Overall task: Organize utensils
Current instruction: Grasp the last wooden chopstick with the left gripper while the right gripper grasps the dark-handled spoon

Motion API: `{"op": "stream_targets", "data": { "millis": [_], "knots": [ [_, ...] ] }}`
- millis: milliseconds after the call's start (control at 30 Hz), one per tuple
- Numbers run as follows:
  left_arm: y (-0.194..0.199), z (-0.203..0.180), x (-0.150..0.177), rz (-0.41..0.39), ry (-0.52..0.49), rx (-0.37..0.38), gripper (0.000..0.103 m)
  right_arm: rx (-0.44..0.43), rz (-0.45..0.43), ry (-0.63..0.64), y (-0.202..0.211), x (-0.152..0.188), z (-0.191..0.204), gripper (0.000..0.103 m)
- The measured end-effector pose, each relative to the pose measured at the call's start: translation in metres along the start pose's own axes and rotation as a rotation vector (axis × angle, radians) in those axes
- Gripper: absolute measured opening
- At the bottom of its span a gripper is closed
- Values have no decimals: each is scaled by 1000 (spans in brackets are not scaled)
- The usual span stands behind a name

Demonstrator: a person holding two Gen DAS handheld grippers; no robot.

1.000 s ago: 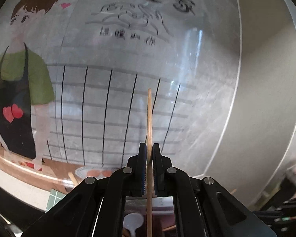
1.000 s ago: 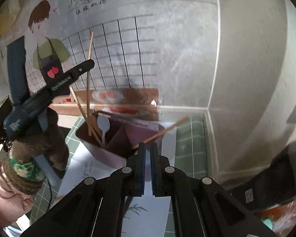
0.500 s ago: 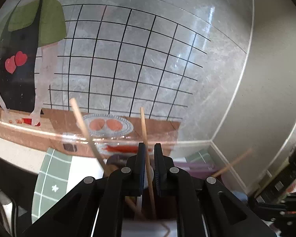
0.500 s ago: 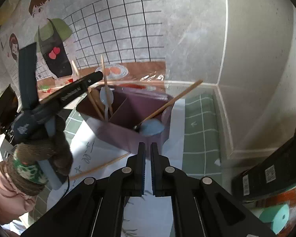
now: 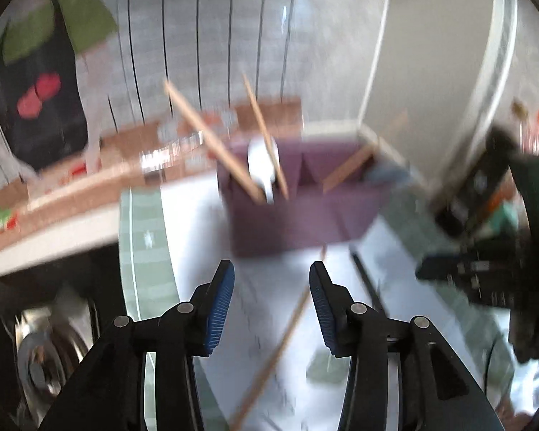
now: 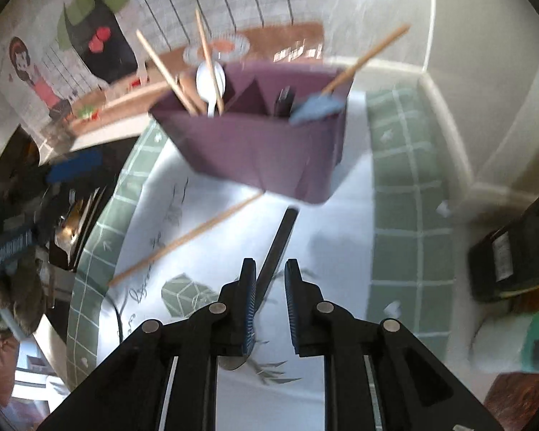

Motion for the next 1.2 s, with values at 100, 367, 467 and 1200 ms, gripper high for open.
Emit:
{"op": "stream_targets", "data": {
  "millis": [100,367,467,1200],
  "knots": [
    [-10,3,27,91,40,8,45,18,62,-30,-22,2,2,17],
    [9,0,56,112,76,-7,47,123,148,-65,-73,-7,10,25],
    [19,-1,60,104,72,-13,49,194,152,-34,-82,-8,18,26],
    [-46,-17,55,416,141,99,63,83,76,-91,-18,79,5,11]
  ]
}}
Point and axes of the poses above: each gripper's, at about its wrist camera, not at the fingertips, and y roughly against the way its jaws point, z to its left, x to its underside, the point moved 6 cm from there along -y, roughly the way its jaws point, and after that the axes turned 10 degrees about y, right-handed, at the moved point
